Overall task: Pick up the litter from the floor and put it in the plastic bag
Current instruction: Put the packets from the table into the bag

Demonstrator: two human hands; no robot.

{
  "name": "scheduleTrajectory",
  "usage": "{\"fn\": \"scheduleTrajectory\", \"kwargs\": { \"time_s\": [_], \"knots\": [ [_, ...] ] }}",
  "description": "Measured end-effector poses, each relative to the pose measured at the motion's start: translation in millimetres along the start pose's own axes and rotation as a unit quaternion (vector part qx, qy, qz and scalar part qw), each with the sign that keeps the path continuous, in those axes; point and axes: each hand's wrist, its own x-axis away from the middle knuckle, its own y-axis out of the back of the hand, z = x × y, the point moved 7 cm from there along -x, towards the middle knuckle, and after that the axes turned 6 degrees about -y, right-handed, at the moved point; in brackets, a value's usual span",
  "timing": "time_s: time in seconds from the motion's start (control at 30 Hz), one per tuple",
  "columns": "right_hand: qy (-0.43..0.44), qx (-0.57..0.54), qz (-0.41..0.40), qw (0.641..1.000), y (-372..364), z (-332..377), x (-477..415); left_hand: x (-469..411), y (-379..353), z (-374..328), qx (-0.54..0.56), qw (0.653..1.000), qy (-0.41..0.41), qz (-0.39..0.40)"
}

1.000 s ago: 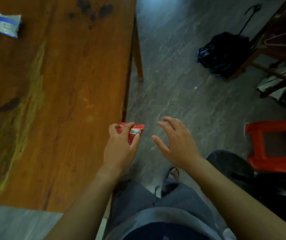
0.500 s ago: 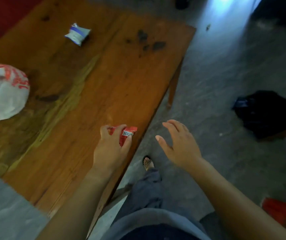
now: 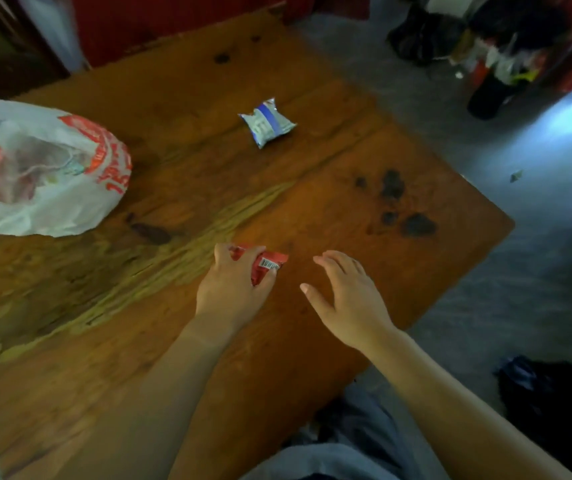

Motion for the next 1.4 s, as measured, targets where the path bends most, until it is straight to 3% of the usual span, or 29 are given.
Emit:
{"fn": "scheduleTrajectory", "kwargs": {
  "time_s": [0.33, 0.5, 0.7, 0.83, 1.03, 1.17, 1.4],
  "knots": [
    [0.153, 0.061, 0.082, 0.983, 7, 4, -204, -87, -13, 18, 0.014, 0.989, 0.142, -0.022],
    [0.227, 0.096, 0.047, 0.968, 5, 21, -306, -139, -28, 16, 0.030, 0.976, 0.208, -0.065],
    [0.240, 0.117, 0.024, 0.963, -13, 44, -397, -168, -40, 24, 0.023, 0.961, 0.256, -0.101],
    [0.276, 0.074, 0.028, 0.958, -18, 30, -400, -172, -48, 26, -0.009, 0.958, 0.269, -0.102],
    [0.313, 0.016, 0.070, 0.947, -7, -21, -316, -172, -53, 25, -0.024, 0.955, 0.278, -0.097],
    [0.269, -0.011, 0.037, 0.962, 5, -28, -313, -171, -52, 24, -0.028, 0.956, 0.275, -0.096],
    [0.191, 0.066, 0.088, 0.975, -7, -30, -312, -144, -47, 9, 0.017, 0.948, 0.304, -0.098]
  ]
}}
